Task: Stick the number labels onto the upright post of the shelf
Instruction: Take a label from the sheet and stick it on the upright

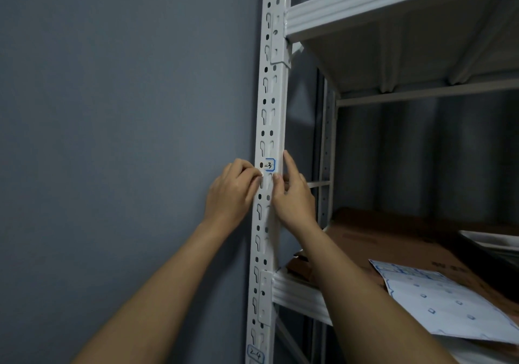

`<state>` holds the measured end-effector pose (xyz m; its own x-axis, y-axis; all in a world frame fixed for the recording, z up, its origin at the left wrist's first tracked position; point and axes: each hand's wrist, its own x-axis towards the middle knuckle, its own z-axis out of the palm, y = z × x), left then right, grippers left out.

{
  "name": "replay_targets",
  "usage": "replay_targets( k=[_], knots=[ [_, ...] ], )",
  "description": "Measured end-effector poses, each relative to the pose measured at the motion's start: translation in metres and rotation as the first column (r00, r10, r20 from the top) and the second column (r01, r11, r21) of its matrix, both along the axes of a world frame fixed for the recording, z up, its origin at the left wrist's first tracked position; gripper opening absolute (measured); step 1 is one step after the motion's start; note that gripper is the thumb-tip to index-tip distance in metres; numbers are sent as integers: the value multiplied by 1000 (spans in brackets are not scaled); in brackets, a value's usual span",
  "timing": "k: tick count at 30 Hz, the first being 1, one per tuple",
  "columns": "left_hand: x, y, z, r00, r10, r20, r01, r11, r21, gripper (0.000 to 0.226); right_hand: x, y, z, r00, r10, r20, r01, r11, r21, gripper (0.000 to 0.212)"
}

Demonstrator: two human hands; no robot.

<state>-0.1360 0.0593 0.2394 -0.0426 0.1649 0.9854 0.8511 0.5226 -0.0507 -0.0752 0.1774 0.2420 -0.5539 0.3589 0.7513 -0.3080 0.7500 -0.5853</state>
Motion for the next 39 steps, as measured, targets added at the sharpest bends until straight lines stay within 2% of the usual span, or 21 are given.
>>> replay_targets(
  k=[6, 10, 13, 16, 18, 20, 22, 27, 30, 39],
  knots=[
    [2, -5, -4, 998, -17, 54, 17, 1000, 12, 31, 0, -1, -1, 1000, 1, -10, -2, 1000, -12, 52],
    [12, -11, 5, 958, -185, 218, 163, 980, 111, 11, -6, 0, -1, 996, 73, -57, -77, 994, -78, 52],
    [24, -15, 13, 852, -391, 348, 318, 915, 250, 13, 2, 2, 1, 984, 169, -60, -176, 974, -144, 51],
    [38, -18, 17, 666, -592, 453, 426, 801, 421, 23, 12, 3, -2, 986, 161, -32, -163, 980, -110, 51],
    [47, -21, 18, 581, -656, 481, 459, 752, 473, 23, 19, -1, -5, 980, 139, -139, -152, 985, -87, 38],
    [53, -22, 18, 545, -687, 480, 480, 726, 493, 22, 30, -7, -6, 943, 205, -261, -236, 967, -96, 23],
    [58, -21, 16, 535, -696, 480, 485, 718, 500, 22, 40, -12, -4, 912, 286, -296, -328, 939, -103, 16],
    [74, -17, 8, 513, -701, 496, 492, 713, 500, 13, 52, -20, -4, 904, 306, -300, -359, 923, -140, 13],
    [83, -17, 5, 513, -707, 486, 491, 707, 509, 12, 58, -21, -6, 900, 295, -321, -345, 932, -112, 9],
    [98, -17, -1, 482, -726, 490, 496, 687, 531, 8, 73, -16, -12, 911, 258, -323, -295, 953, -72, 14]
  ],
)
